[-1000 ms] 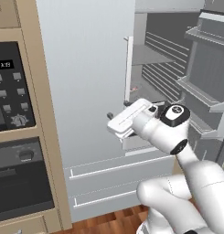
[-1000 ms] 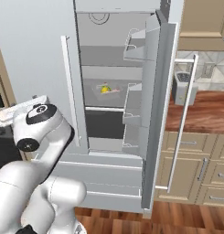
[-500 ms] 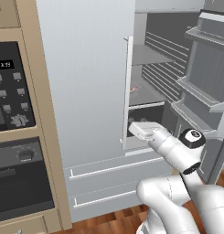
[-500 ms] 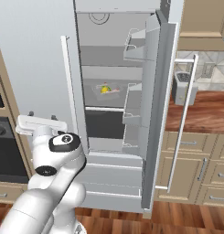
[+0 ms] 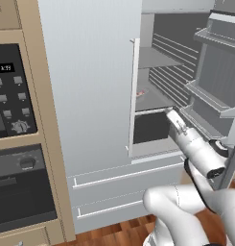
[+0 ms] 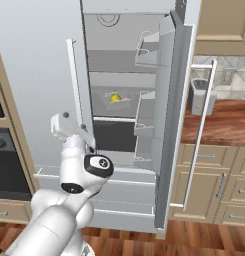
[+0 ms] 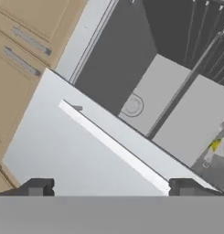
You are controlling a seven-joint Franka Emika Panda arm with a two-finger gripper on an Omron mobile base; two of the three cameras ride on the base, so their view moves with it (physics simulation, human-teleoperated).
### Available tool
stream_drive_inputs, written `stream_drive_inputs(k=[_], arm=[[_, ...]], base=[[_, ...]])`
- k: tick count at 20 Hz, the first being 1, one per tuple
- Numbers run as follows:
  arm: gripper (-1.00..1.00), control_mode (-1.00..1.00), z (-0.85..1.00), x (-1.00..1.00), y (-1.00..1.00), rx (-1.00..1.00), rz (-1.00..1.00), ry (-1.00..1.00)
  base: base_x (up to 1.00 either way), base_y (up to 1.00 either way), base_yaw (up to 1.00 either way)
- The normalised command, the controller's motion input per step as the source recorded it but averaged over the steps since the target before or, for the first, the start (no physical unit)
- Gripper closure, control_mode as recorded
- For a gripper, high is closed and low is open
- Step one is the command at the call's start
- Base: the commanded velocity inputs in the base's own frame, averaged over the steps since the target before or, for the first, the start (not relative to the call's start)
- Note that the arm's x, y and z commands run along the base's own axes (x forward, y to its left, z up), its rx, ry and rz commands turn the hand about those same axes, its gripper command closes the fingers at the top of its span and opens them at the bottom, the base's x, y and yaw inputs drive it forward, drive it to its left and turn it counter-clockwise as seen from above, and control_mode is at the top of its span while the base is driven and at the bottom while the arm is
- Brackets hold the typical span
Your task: Place the tupperware on the second highest shelf of the fridge. Make space for the tupperware among the existing items by rearranging them on the shelves if needed. Close the fridge door when finished.
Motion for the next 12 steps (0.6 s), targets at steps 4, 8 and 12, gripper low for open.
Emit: stream_drive_inputs(k=[4, 8, 12], arm=[[-1.0, -1.0, 1.0, -0.47, -1.0, 0.6, 0.0, 0.33], [-1.0, -1.0, 1.0, -0.64, -1.0, 0.54, 0.0, 0.16], [-1.0, -1.0, 1.0, -0.78, -0.96, 0.5, 0.0, 0.03]], base=[[0.0, 0.0, 0.0], [0.0, 0.0, 0.0], [0.0, 0.0, 0.0]])
